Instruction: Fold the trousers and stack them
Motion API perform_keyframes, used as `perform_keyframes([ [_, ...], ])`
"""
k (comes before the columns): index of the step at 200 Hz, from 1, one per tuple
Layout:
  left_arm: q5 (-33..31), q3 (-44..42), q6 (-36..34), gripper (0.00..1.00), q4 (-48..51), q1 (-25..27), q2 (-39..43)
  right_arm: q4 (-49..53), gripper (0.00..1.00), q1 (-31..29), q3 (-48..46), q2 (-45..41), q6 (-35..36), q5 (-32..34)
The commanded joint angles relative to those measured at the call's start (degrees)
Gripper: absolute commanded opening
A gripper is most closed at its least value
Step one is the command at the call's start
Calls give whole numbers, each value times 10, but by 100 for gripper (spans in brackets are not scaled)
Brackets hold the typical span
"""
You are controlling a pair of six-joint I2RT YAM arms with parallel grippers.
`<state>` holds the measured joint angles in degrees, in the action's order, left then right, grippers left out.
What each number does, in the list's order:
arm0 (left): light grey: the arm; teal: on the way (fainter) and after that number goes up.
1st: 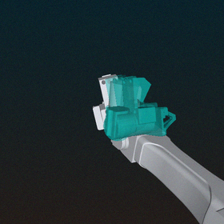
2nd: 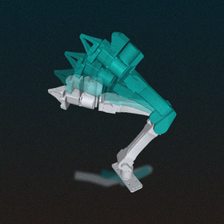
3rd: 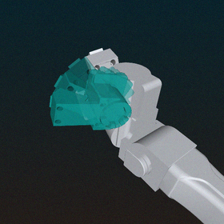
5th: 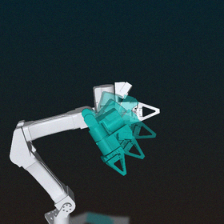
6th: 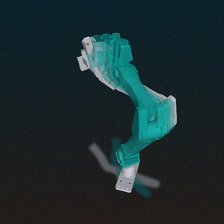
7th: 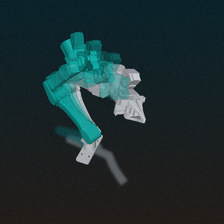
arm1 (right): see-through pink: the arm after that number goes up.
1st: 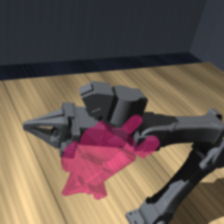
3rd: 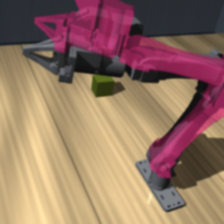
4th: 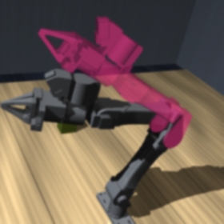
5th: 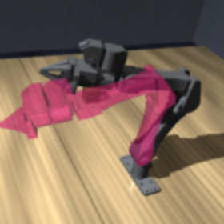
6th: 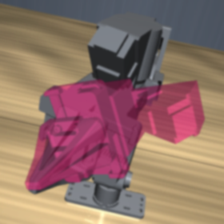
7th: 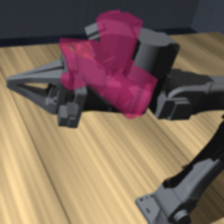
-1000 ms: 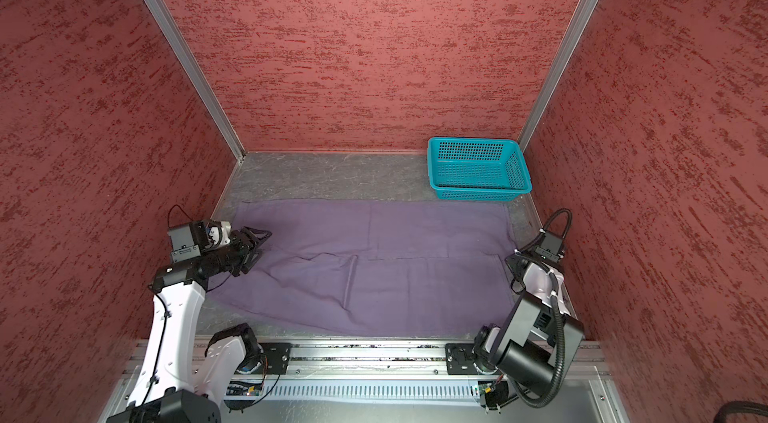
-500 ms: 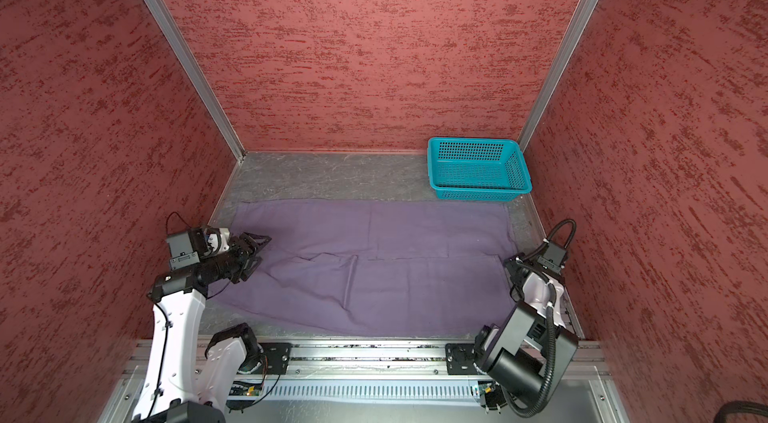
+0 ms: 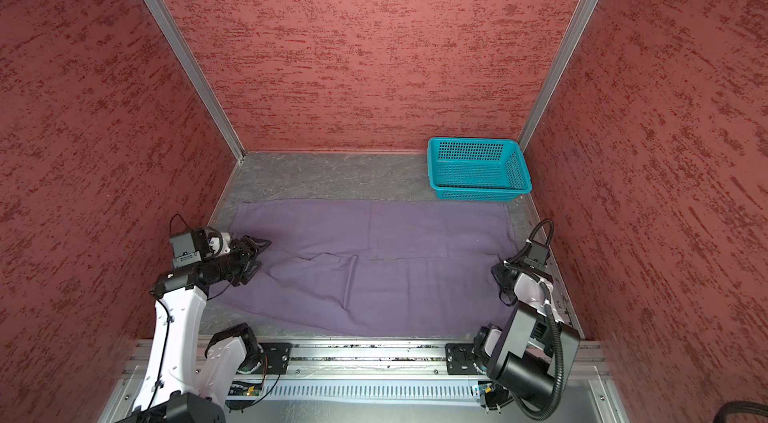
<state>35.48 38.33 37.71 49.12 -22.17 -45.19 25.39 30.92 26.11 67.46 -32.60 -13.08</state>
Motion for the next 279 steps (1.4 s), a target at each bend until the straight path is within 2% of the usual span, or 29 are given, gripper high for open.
perform_keyframes([
  [1, -12, -4, 1, 73, 11, -5, 14, -1, 0, -3, 3, 10, -6, 6],
  [57, -2, -28, 4, 72, 8, -6, 22, 61, 0, -1, 63, -8, -9, 60],
  [89, -3, -32, 0, 72, 9, -6, 27, 84, 0, 29, 96, -14, -14, 92],
  [130, -3, -39, -9, 73, 4, -10, 22, 84, 0, 76, 112, 4, -10, 116],
  [198, -1, -56, -16, 76, -30, -15, -16, 75, 0, 110, 133, 34, 10, 157],
  [210, 2, -58, -15, 78, -35, -15, -21, 76, 11, 113, 145, 39, 15, 144],
  [227, 5, -64, -11, 81, -42, -15, -20, 77, 54, 113, 146, 36, 10, 120],
  [236, 4, -65, -9, 81, -42, -15, -18, 79, 65, 113, 138, 25, 4, 110],
  [248, 0, -65, -10, 82, -33, -15, -12, 84, 70, 113, 120, -1, -2, 101],
  [262, -14, -64, -13, 81, -15, -15, 2, 97, 70, 113, 89, -46, -6, 99],
  [279, -38, -61, -13, 74, 12, -16, 28, 114, 54, 111, 51, -108, -18, 93],
])
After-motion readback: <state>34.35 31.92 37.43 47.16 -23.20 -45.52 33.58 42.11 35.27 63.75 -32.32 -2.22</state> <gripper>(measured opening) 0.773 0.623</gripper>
